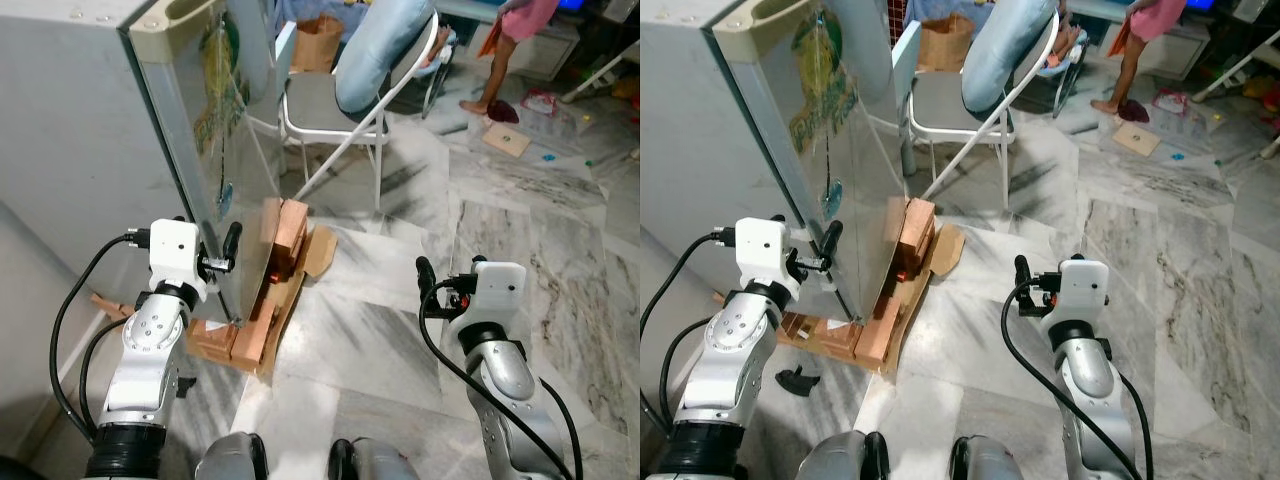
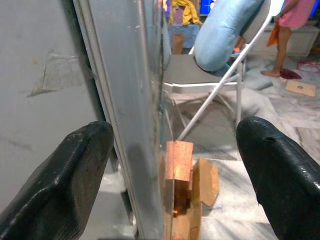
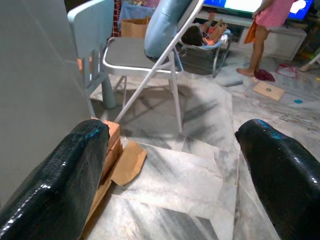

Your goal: Restocking fridge

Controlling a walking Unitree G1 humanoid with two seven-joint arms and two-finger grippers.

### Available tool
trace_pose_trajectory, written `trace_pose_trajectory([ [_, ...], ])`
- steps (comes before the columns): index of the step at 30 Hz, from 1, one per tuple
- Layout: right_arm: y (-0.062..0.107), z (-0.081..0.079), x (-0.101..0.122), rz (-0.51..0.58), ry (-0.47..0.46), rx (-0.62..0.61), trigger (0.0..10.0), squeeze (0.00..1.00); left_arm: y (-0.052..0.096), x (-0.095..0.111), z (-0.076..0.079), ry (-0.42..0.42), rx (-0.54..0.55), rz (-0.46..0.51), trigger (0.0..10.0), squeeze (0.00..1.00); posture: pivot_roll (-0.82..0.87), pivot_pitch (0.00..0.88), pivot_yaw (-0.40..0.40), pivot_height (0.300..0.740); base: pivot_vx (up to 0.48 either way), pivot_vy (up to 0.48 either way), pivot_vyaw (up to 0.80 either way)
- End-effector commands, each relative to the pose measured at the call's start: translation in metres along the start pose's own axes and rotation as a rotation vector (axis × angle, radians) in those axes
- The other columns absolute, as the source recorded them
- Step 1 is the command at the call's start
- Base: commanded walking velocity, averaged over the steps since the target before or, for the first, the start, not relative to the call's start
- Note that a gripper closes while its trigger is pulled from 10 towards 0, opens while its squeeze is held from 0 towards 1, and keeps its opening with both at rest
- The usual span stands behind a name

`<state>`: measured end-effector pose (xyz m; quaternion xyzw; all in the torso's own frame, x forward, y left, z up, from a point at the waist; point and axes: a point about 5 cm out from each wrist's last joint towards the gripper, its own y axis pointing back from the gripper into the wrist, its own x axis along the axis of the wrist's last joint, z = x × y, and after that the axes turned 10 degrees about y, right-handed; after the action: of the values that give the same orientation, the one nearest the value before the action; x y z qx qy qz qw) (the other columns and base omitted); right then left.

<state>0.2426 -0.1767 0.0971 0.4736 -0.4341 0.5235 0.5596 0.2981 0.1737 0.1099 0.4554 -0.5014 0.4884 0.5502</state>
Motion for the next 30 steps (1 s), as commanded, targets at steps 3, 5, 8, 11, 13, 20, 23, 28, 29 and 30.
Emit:
trace_pose_trajectory([
  [3,0.005,0.006,0.003,0.004,0.005,-0.018,10.0,0.00,-0.007,0.001,0.000,-0.001,-0.009,0.016,10.0,0.00,-0.05,0.149,-0.060,0.740,0.000,0.000,0.00],
  [5,0.008,0.006,0.006,0.004,0.008,-0.017,10.0,0.00,-0.015,0.001,-0.001,0.004,-0.005,0.024,10.0,0.00,-0.06,0.154,-0.062,0.740,0.000,0.000,0.00],
  [8,0.014,0.009,0.007,-0.002,0.019,-0.017,10.0,0.00,-0.024,0.001,-0.004,0.001,0.022,0.034,10.0,0.00,-0.08,0.167,-0.066,0.740,0.000,0.000,0.00],
  [11,0.018,0.013,0.007,-0.011,0.028,-0.021,10.0,0.00,-0.030,-0.001,-0.005,-0.013,0.041,0.034,10.0,0.00,-0.10,0.178,-0.071,0.740,0.000,0.000,0.00],
  [13,0.022,0.015,0.007,-0.018,0.035,-0.024,10.0,0.00,-0.038,0.003,-0.010,-0.030,0.098,0.050,10.0,0.00,-0.12,0.187,-0.075,0.740,0.000,0.000,0.00],
  [20,0.025,0.016,0.009,-0.027,0.042,-0.021,10.0,0.00,-0.044,0.010,-0.019,-0.048,0.155,0.088,10.0,0.00,-0.12,0.191,-0.074,0.740,0.000,0.000,0.00],
  [23,0.025,0.015,0.009,-0.031,0.040,-0.019,10.0,0.00,-0.042,0.008,-0.023,-0.063,0.175,0.092,10.0,0.00,-0.12,0.192,-0.073,0.740,0.000,0.000,0.00],
  [28,0.028,0.008,0.008,-0.041,0.022,0.017,10.0,0.00,-0.040,0.007,-0.029,-0.092,0.215,0.111,10.0,0.00,-0.10,0.195,-0.073,0.740,0.000,0.000,0.00],
  [29,0.029,0.007,0.008,-0.044,0.023,0.022,10.0,0.00,-0.040,0.008,-0.030,-0.093,0.226,0.115,10.0,0.00,-0.10,0.197,-0.072,0.740,0.000,0.000,0.00],
  [30,0.030,0.006,0.007,-0.048,0.023,0.025,10.0,0.00,-0.039,0.008,-0.032,-0.090,0.232,0.118,10.0,0.00,-0.09,0.199,-0.070,0.740,0.000,0.000,0.00],
])
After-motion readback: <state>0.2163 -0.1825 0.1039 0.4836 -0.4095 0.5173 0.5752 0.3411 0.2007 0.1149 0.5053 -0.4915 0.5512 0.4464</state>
